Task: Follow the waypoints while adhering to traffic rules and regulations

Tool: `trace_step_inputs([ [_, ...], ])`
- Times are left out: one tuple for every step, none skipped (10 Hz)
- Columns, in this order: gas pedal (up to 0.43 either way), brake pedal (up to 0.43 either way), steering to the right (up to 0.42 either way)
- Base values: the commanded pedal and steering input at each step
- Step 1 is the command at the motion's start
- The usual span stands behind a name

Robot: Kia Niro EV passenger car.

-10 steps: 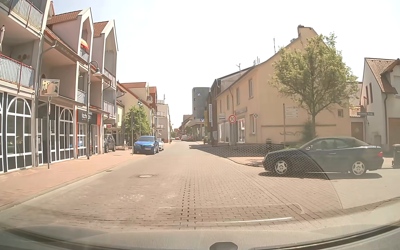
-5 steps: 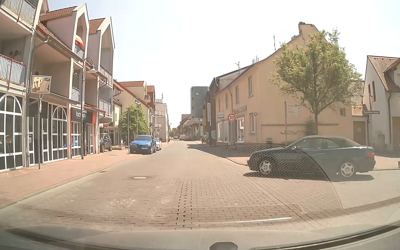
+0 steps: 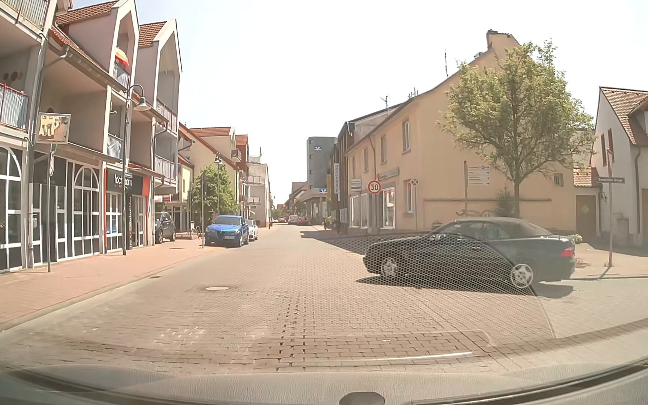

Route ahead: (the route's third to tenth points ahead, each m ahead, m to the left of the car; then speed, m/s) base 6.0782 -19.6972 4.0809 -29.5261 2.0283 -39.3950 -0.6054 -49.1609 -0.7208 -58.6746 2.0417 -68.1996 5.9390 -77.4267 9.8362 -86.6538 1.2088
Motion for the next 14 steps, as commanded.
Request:
trace_step_inputs([
  [0.0, 0.0, 0.078],
  [0.0, 0.0, 0.101],
  [0.0, 0.0, 0.135],
  [0.0, 0.0, 0.16],
  [0.0, 0.0, 0.2],
  [0.0, 0.0, 0.241],
  [0.008, 0.0, 0.27],
  [0.02, 0.0, 0.299],
  [0.02, 0.0, 0.312],
  [0.02, 0.0, 0.313],
  [0.02, 0.0, 0.321],
  [0.02, 0.0, 0.335],
  [0.02, 0.0, 0.35],
  [0.02, 0.0, 0.368],
])
